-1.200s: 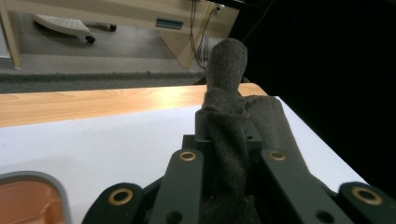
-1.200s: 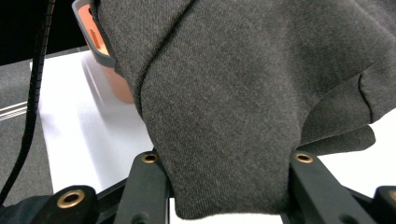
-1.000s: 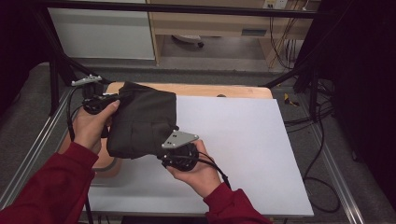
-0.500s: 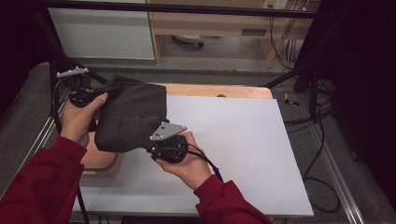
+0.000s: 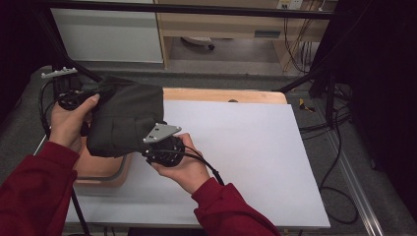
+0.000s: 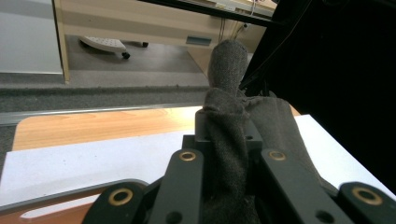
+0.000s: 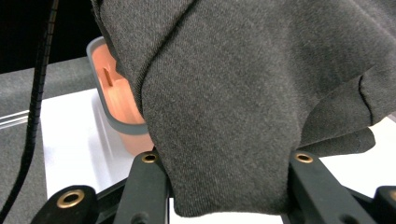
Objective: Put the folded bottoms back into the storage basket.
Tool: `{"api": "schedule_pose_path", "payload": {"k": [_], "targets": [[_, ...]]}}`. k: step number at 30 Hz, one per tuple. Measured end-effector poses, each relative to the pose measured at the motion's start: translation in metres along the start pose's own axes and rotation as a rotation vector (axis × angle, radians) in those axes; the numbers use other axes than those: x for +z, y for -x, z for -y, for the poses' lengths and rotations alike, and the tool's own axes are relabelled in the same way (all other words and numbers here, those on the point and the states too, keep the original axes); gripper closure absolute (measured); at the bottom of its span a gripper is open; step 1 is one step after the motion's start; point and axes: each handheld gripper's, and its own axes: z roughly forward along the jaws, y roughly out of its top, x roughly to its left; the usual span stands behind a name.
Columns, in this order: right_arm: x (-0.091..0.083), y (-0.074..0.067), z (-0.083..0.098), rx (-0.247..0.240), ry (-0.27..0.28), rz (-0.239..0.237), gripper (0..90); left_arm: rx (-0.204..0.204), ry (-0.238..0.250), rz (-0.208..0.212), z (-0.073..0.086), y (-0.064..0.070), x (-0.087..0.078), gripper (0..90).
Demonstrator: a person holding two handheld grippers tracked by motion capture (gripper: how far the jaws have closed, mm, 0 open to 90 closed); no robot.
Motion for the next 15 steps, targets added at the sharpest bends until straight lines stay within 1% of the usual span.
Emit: {"api": "schedule_pose_path", "payload": {"k": [6,10,12,13,15], "targets": [[0.007,-0.002,-0.006,-0.005,0.006,-0.004,64.8,0.0,0.004,-0.017,-0.003,-0.006,-0.006,83.2],[0.012,-0.004,-0.01,0.0,0.005,-0.003,64.8,0.001,0.003,-0.027,-0.004,-0.011,-0.008,83.2],[0.015,-0.004,-0.011,0.012,0.009,-0.014,64.8,0.001,-0.002,-0.034,-0.004,-0.015,-0.007,83.2],[0.019,-0.003,-0.011,0.033,0.01,-0.02,64.9,-0.001,-0.004,-0.037,-0.004,-0.017,-0.007,83.3],[0.021,-0.004,-0.012,0.036,0.008,-0.016,64.9,0.001,-0.002,-0.043,-0.004,-0.02,-0.006,83.3]]}}
